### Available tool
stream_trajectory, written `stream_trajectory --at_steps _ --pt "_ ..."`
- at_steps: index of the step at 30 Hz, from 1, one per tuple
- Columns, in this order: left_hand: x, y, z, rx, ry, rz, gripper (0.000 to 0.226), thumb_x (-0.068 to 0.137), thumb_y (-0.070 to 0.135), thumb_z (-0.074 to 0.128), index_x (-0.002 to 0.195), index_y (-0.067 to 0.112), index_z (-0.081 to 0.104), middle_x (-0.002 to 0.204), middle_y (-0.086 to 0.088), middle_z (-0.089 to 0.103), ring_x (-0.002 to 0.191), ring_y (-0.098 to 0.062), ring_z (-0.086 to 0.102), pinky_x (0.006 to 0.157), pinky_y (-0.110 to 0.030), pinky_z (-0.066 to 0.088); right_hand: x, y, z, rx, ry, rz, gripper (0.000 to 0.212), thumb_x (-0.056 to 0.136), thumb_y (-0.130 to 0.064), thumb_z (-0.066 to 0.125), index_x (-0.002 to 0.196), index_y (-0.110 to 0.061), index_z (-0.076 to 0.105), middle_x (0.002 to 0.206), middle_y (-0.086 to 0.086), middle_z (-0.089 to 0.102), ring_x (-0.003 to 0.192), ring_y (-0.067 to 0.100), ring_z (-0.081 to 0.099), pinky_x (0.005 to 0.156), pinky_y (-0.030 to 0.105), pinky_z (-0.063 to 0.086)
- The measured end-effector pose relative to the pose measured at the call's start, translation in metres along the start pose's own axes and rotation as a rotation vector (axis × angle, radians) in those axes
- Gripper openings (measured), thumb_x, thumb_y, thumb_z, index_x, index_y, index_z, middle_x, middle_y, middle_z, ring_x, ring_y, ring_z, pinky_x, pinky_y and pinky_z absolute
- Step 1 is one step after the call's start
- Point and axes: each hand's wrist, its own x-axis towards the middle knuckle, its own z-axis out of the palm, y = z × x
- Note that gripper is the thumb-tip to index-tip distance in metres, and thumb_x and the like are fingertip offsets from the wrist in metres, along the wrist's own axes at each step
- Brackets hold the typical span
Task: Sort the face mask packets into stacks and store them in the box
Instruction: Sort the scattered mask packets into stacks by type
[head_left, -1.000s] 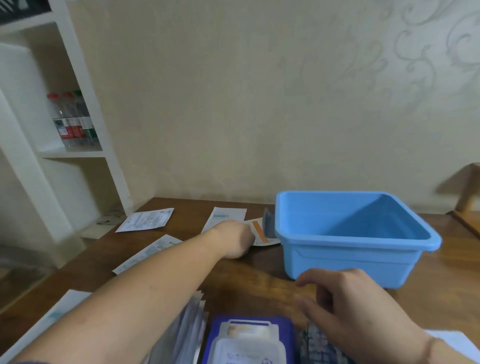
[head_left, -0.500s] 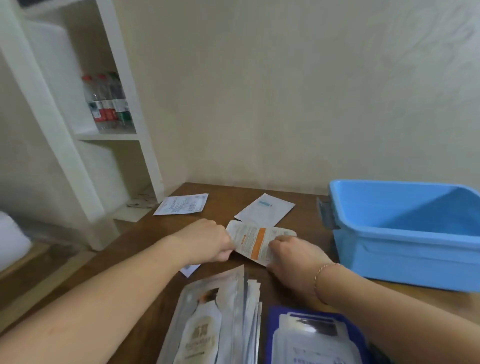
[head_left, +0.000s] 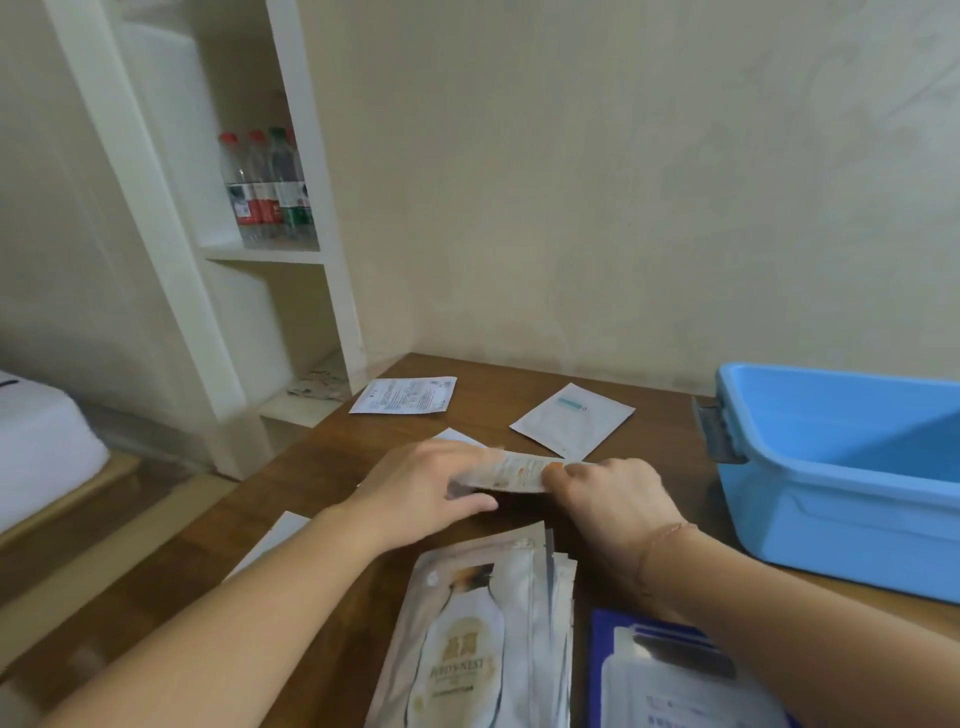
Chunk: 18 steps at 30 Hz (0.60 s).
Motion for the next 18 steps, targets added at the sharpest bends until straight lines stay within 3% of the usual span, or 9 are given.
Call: stream_trajectory --at_steps 2,4,6,8,10,14,16,18 --pt "-0.009 -0.004 -0.003 -0.443 0.095 -0.250 0.101 0.070 0.049 0.081 0.150 0.047 0.019 0.153 0.019 0.031 0.138 -0.005 0.031 0.106 -0.031 0.039 0.000 0.002 -0.011 0.168 0.100 0.144 0.034 0.096 -0.023 0.050 0.129 -0.031 0.048 0.109 -0.001 0.066 0.091 0.022 0.064 0.069 0.031 0.054" --pt "-0.014 -0.006 -0.006 -0.930 0.169 -0.380 0.126 0.058 0.048 0.086 0.155 0.035 0.006 0.159 0.007 0.026 0.142 -0.010 0.030 0.102 -0.025 0.040 0.000 0.003 -0.025 0.519 0.257 0.293 0.029 0.096 -0.018 0.049 0.117 -0.032 0.062 0.100 -0.004 0.070 0.088 0.020 0.064 0.067 0.030 0.052" --pt "-0.020 -0.005 -0.008 -1.318 0.085 -0.344 0.122 0.053 0.050 0.089 0.152 0.021 0.025 0.145 -0.004 0.050 0.130 -0.014 0.050 0.094 -0.022 0.048 0.004 -0.001 -0.037 1.079 0.328 0.373 0.022 0.093 -0.009 0.055 0.101 -0.021 0.072 0.089 -0.001 0.072 0.083 0.020 0.067 0.070 0.035 0.055" --pt "-0.021 0.000 -0.008 -1.524 -0.005 -0.248 0.093 0.061 0.049 0.088 0.137 0.010 0.051 0.129 -0.015 0.063 0.118 -0.025 0.062 0.090 -0.033 0.054 0.007 -0.011 -0.048 1.586 0.211 0.395 0.014 0.092 -0.007 0.059 0.095 -0.014 0.071 0.089 0.006 0.074 0.085 0.026 0.070 0.078 0.040 0.058" --pt "-0.023 0.008 -0.010 -1.610 -0.032 -0.176 0.063 0.072 0.040 0.082 0.120 0.003 0.065 0.122 -0.024 0.065 0.113 -0.036 0.063 0.096 -0.046 0.052 0.010 -0.021 -0.051 1.839 0.120 0.381 0.010 0.092 -0.005 0.060 0.095 -0.009 0.069 0.093 0.012 0.073 0.087 0.030 0.069 0.082 0.044 0.057" --pt "-0.024 0.024 -0.018 -1.430 0.196 -0.254 0.017 0.076 0.023 0.075 0.089 0.013 0.077 0.099 -0.013 0.074 0.095 -0.027 0.069 0.084 -0.036 0.056 0.009 -0.029 -0.054 1.870 0.109 0.354 0.011 0.092 -0.005 0.061 0.099 -0.005 0.070 0.098 0.015 0.074 0.087 0.029 0.069 0.080 0.042 0.056" --pt "-0.029 0.033 -0.027 -1.365 0.248 -0.259 0.016 0.075 0.018 0.072 0.089 0.010 0.075 0.094 -0.010 0.075 0.091 -0.023 0.069 0.076 -0.031 0.055 0.004 -0.023 -0.061 1.781 0.175 0.340 0.009 0.088 -0.014 0.068 0.095 -0.013 0.073 0.091 0.006 0.076 0.081 0.022 0.070 0.074 0.041 0.057" --pt "-0.038 0.046 -0.040 -1.278 0.223 -0.225 0.019 0.076 0.016 0.071 0.093 0.007 0.073 0.097 -0.011 0.075 0.092 -0.023 0.070 0.078 -0.030 0.056 0.000 -0.011 -0.075 1.775 0.251 0.304 0.022 0.082 -0.022 0.074 0.102 -0.017 0.071 0.081 0.000 0.074 0.068 0.016 0.067 0.061 0.042 0.057"
